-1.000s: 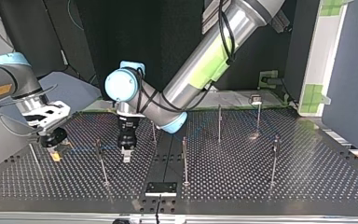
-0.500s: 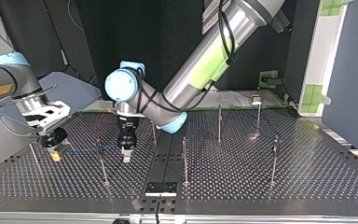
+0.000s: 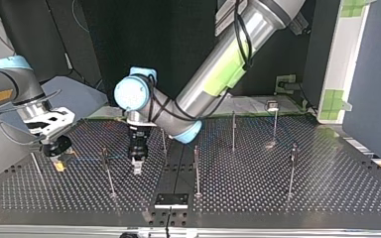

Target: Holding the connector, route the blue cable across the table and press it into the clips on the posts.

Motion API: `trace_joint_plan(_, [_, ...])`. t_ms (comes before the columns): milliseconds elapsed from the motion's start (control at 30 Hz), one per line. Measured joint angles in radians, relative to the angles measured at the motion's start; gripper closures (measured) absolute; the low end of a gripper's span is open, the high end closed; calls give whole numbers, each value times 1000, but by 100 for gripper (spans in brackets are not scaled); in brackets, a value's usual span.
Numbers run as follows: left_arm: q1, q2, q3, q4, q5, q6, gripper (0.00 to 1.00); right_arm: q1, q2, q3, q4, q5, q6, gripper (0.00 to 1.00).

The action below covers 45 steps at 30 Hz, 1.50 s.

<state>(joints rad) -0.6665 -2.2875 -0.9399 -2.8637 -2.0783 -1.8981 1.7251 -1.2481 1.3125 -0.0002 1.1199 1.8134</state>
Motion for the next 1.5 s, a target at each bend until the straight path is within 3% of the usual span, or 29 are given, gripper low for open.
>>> trace_joint_plan(1500, [11,0,2,-22,0,1,0,0,0,0,0,0,0,100])
